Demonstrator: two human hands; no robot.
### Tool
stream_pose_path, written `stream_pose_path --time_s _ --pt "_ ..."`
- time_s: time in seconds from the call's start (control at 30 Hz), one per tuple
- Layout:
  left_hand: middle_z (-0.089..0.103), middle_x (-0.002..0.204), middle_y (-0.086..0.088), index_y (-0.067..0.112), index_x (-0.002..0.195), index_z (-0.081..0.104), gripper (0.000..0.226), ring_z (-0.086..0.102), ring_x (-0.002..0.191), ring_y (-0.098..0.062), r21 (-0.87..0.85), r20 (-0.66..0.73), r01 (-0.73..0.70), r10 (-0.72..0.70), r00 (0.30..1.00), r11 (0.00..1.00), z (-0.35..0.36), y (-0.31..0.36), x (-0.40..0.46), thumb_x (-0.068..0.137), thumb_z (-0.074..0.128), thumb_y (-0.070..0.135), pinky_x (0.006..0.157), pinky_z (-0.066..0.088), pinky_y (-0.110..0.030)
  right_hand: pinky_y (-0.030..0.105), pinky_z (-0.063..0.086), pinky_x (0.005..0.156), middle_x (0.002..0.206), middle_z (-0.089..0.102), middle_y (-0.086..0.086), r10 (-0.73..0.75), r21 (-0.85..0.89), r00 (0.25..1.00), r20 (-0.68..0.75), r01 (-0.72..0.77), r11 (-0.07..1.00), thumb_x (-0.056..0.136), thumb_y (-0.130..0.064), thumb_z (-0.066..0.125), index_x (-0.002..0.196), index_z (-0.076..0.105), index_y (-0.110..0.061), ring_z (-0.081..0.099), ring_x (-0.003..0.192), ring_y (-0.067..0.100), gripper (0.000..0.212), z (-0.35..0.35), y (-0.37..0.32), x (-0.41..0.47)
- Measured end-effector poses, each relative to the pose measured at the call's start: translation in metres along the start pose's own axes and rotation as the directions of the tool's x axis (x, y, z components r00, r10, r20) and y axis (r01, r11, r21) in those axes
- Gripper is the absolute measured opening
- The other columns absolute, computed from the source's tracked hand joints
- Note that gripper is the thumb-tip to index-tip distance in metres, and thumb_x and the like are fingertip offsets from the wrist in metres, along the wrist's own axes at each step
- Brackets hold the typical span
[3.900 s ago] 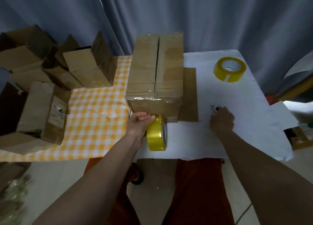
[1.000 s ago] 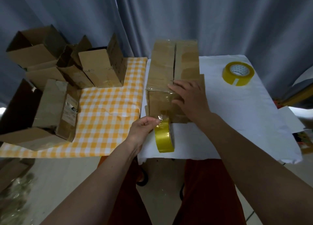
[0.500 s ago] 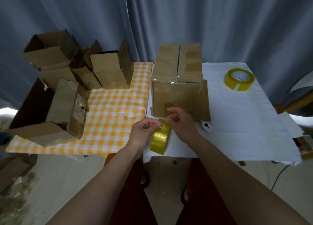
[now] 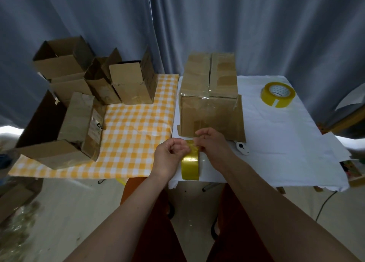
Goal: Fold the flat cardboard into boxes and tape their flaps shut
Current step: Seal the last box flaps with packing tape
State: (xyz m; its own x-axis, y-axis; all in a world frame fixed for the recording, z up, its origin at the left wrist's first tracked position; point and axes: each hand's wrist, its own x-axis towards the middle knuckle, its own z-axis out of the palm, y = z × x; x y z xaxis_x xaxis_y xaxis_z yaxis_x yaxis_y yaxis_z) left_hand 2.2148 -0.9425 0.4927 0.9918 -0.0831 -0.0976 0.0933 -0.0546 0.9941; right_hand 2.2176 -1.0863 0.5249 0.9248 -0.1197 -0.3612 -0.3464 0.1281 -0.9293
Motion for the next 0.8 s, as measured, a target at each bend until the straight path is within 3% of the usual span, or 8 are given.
stream_pose_path --time_s 0.1,0.17,0.3,0.4,0.47,0.6,0.73,0.8 --pt "0.069 0.071 -0.002 0.024 0.132 0.041 0.069 0.069 0.075 -0.012 0.006 -0.014 0.010 -0.009 1.000 1.000 -0.005 0.002 -0.001 0.077 0.075 0.001 0.080 0.055 -0.023 0.030 0.044 0.067 0.076 0.054 0.006 0.006 0.001 1.000 0.010 -0.006 1.000 0.080 0.013 0.057 0.088 0.055 -0.010 0.050 0.072 0.017 0.024 -0.001 0.001 0.000" --pt "0.069 0.070 -0.001 0.029 0.139 0.034 0.078 0.069 0.075 -0.015 0.036 0.028 -0.054 0.053 0.998 0.998 -0.009 0.004 0.000 0.078 0.074 0.002 0.081 0.055 -0.024 0.031 0.044 0.069 0.078 0.053 0.007 0.013 0.011 1.000 0.026 -0.013 1.000 0.080 0.014 0.056 0.088 0.055 -0.010 0.051 0.073 0.017 0.025 -0.002 0.002 0.000" --pt "0.065 0.064 0.007 0.032 0.112 0.062 0.047 0.061 0.067 -0.009 0.143 0.051 -0.166 0.160 0.986 0.976 -0.009 0.007 -0.001 0.079 0.074 0.000 0.074 0.054 -0.028 0.029 0.043 0.067 0.075 0.052 0.005 -0.002 0.010 0.999 0.040 0.001 1.000 0.080 0.014 0.055 0.086 0.054 -0.011 0.050 0.070 0.015 0.026 0.002 0.002 0.001" --pt "0.065 0.063 0.013 0.033 0.088 0.071 0.030 0.060 0.066 -0.004 0.231 0.013 -0.148 0.149 0.989 0.962 -0.010 0.004 -0.001 0.078 0.075 0.005 0.072 0.050 -0.020 0.028 0.043 0.067 0.075 0.054 0.004 -0.009 -0.035 0.998 0.061 0.011 0.999 0.080 0.013 0.055 0.087 0.055 -0.012 0.051 0.070 0.014 0.026 0.003 0.002 0.001" --pt "0.069 0.071 0.009 0.030 0.083 0.073 0.024 0.063 0.069 -0.004 0.297 -0.019 -0.155 0.168 0.986 0.942 -0.010 0.005 -0.001 0.077 0.077 0.007 0.071 0.050 -0.017 0.029 0.044 0.068 0.076 0.054 0.003 -0.004 -0.079 0.997 0.077 0.010 0.997 0.081 0.011 0.055 0.088 0.055 -0.012 0.051 0.072 0.014 0.025 0.005 0.003 0.002" --pt "0.068 0.079 -0.007 0.022 0.077 0.072 0.015 0.060 0.079 -0.019 0.405 -0.061 -0.158 0.199 0.978 0.901 -0.013 0.010 0.002 0.079 0.075 0.007 0.076 0.050 -0.027 0.027 0.049 0.063 0.078 0.059 0.005 0.012 -0.149 0.999 0.040 -0.006 0.989 0.080 0.003 0.064 0.087 0.055 -0.012 0.056 0.066 0.013 0.019 0.011 -0.001 0.006" --pt "0.056 0.100 -0.005 0.017 0.083 0.070 0.007 0.048 0.096 -0.015 0.573 -0.034 -0.185 0.248 0.968 0.799 -0.022 0.016 0.005 0.083 0.072 0.010 0.085 0.041 -0.020 0.041 0.057 0.069 0.082 0.065 0.010 -0.162 -0.540 0.983 -0.084 0.092 0.837 0.077 -0.012 0.072 0.081 0.050 -0.017 0.065 0.071 0.025 0.022 0.026 -0.008 0.015" --pt "0.048 0.108 -0.006 0.017 0.080 0.068 0.010 0.047 0.100 -0.011 0.511 -0.100 -0.124 0.202 0.974 0.851 -0.028 0.019 0.009 0.083 0.071 0.008 0.093 0.042 -0.026 0.046 0.055 0.074 0.090 0.061 0.009 -0.238 -0.661 0.968 -0.084 0.125 0.740 0.077 -0.015 0.072 0.087 0.051 -0.014 0.063 0.081 0.028 0.023 0.030 -0.006 0.018"
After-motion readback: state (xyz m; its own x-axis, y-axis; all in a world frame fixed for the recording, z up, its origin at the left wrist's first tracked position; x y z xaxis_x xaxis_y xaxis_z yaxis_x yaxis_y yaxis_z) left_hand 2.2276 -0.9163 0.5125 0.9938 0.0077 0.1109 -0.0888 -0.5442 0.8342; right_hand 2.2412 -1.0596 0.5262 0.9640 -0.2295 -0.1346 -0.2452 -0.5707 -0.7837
